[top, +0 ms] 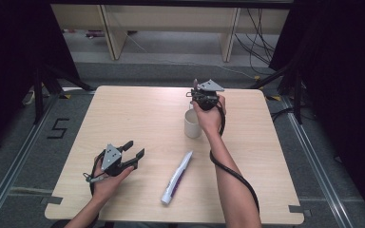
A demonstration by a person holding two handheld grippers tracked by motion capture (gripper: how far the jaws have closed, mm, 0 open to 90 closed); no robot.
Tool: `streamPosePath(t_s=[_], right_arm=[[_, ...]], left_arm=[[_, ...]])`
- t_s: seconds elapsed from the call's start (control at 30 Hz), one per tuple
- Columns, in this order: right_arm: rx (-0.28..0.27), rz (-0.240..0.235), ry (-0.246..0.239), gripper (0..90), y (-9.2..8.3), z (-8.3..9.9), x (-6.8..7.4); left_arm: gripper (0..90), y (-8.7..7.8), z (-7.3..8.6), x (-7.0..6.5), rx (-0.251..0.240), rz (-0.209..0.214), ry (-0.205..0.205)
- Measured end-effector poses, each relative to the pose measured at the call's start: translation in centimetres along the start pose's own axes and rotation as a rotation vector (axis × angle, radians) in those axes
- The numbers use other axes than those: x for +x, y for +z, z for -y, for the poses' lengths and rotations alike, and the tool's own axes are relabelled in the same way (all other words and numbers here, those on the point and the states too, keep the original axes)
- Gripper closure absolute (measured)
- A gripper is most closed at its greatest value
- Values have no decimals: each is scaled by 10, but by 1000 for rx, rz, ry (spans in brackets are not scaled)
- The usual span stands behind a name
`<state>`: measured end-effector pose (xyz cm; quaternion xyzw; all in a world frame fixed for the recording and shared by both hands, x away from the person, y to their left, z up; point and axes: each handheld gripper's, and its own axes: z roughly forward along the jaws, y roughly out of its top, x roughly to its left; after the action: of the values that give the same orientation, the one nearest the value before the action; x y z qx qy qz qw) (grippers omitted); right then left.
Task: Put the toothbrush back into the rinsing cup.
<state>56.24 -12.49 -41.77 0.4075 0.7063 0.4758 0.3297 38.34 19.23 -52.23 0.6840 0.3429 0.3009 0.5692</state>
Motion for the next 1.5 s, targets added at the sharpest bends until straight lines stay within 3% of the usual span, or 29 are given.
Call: streamPosePath(t_s=[0.37, 0.47, 0.53, 0.6, 0.63, 0.7, 1.0, 1.07, 1.17, 1.23, 1.27, 1.33, 1.37, 1.5], right_arm=[[55, -17, 9, 825, 1, 4, 0], [55, -14, -20, 823, 2, 5, -2], [69, -12, -5, 819, 1, 6, -1], [69, -18, -35, 812, 2, 6, -3], [78, -13, -4, 809, 1, 7, -1], [69, -9, -7, 798, 2, 7, -1], [92, -26, -1, 712, -3, 6, -1], [72, -27, -12, 677, -4, 5, -2], [91, -41, 23, 645, -8, 3, -1], [79, -37, 8, 628, -12, 3, -2], [71, -40, 38, 615, -13, 3, -1], [74, -45, 20, 600, -18, 2, -3], [76, -47, 42, 592, -19, 2, -2], [79, -69, 44, 549, -28, 3, -4]], left_arm=[[416, 0, 0, 0, 1, 0, 0], [416, 0, 0, 0, 0, 1, -1], [416, 0, 0, 0, 0, 0, -1], [415, 0, 0, 0, 1, 0, -2], [416, 0, 0, 0, 0, 0, -3], [415, 0, 0, 0, 1, 0, -2], [415, 0, 0, 0, 0, 0, -3], [415, 0, 0, 0, 1, -1, -3], [414, 0, 0, 0, 1, -1, -3], [414, 0, 0, 0, 1, -2, -3], [414, 0, 0, 0, 2, -1, -3], [414, 0, 0, 0, 2, -1, -4], [414, 0, 0, 0, 2, -1, -4], [415, 0, 0, 0, 5, 0, -9]])
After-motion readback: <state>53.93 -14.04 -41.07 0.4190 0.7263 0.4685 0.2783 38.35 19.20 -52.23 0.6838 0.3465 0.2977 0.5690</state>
